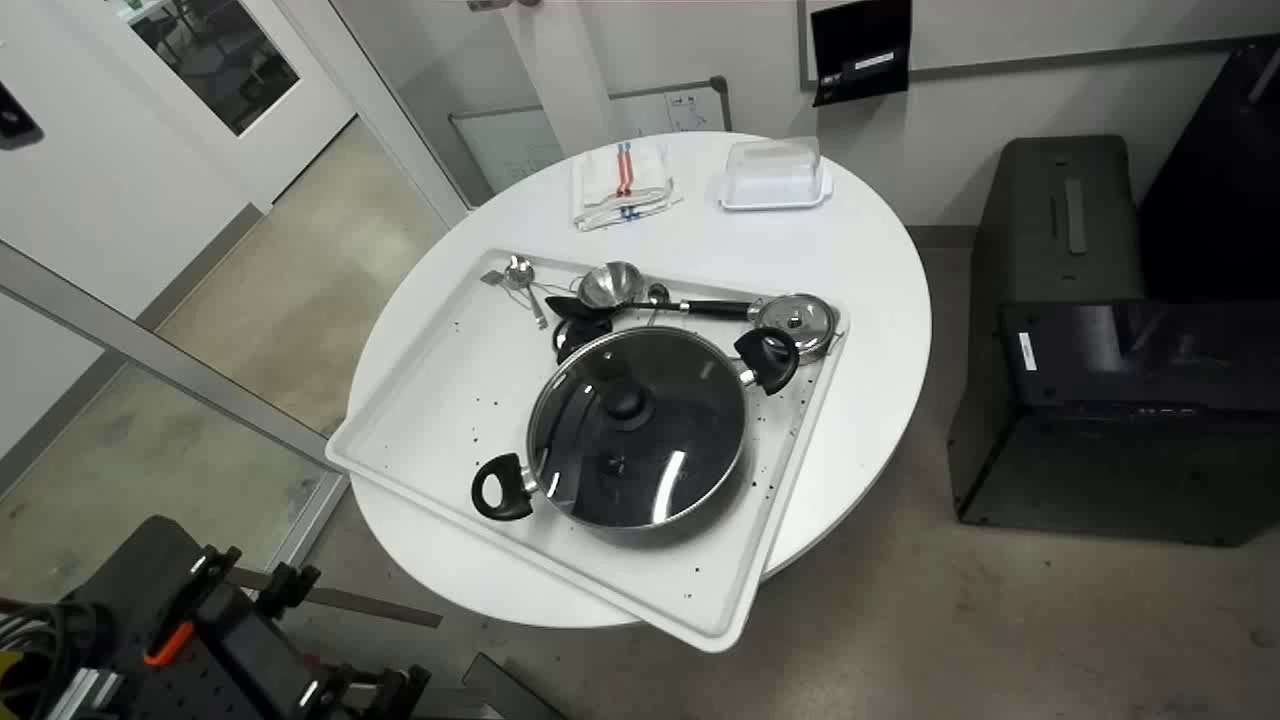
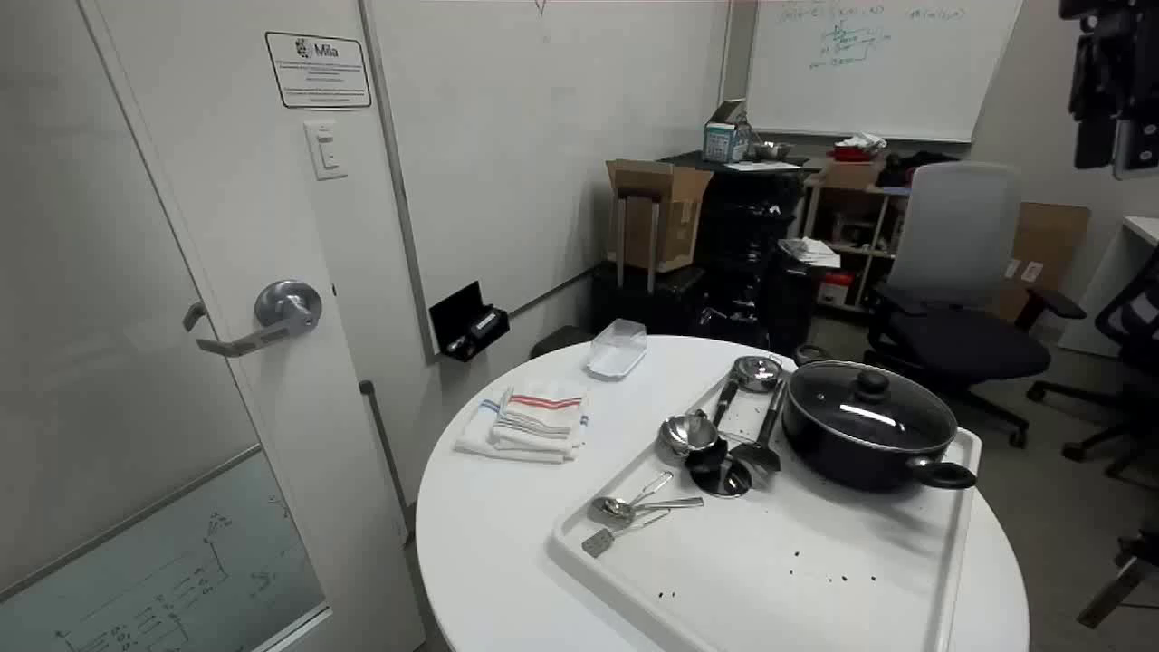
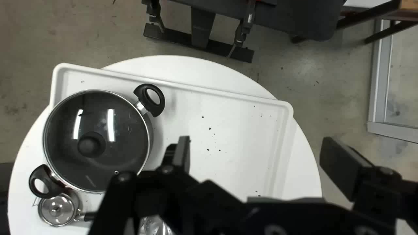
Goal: Put the glass lid on the table.
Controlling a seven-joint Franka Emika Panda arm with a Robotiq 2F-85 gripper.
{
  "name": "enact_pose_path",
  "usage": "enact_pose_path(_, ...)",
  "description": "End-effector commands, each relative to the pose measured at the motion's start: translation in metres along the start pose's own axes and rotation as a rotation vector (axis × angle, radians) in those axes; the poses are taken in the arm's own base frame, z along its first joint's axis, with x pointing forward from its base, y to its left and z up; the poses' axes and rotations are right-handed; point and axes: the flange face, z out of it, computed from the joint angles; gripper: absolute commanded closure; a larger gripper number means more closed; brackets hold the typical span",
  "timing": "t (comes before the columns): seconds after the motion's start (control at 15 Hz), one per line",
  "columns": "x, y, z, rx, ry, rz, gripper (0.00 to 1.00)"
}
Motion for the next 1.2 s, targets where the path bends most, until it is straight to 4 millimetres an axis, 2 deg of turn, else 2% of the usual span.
enact_pose_path(0.0, 0.000, 0.000, -0.001, 0.000, 0.000, 0.000, 0.00)
enact_pose_path(0.4, 0.000, 0.000, -0.001, 0.000, 0.000, 0.000, 0.00)
enact_pose_path(0.67, 0.018, 0.008, 0.006, -0.003, 0.048, 0.039, 0.00)
enact_pose_path(0.87, 0.042, 0.023, 0.022, 0.002, 0.078, 0.091, 0.00)
enact_pose_path(1.13, 0.076, 0.051, 0.059, 0.015, 0.090, 0.183, 0.00)
